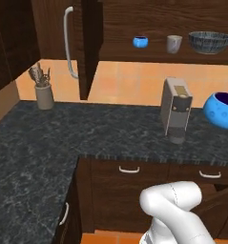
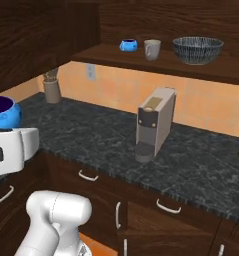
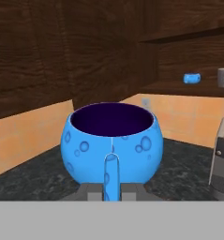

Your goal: Gather all objects into one cabinet and sort the glasses and bowls to opposite sides.

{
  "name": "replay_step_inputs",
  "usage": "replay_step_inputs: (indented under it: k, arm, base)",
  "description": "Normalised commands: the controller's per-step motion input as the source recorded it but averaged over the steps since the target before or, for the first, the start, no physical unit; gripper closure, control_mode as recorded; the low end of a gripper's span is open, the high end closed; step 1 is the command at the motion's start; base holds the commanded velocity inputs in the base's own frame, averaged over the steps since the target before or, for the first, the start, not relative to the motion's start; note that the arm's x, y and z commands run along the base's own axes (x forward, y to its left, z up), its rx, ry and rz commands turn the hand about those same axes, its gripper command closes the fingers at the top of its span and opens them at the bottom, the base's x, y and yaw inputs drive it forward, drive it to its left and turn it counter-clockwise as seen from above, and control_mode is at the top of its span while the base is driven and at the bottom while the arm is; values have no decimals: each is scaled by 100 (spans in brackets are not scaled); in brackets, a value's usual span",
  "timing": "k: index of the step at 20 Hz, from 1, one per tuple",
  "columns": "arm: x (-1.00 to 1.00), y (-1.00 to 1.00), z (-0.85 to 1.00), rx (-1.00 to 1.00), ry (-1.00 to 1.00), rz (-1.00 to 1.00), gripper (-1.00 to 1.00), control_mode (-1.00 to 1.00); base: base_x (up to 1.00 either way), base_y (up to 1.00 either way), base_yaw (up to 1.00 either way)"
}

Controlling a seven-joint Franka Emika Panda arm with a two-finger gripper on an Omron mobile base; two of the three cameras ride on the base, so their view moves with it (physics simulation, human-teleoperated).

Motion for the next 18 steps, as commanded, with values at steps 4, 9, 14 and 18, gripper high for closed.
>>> replay_step_inputs:
  k: [4,9,14,18]
  arm:
    - [0,0,0,0,0,0,100,100]
    - [0,0,0,0,0,0,100,100]
    - [0,0,0,0,0,0,100,100]
    - [0,0,0,0,0,0,100,100]
  base:
    - [38,0,-36]
    - [12,1,-6]
    - [28,-6,-16]
    - [11,-30,-10]
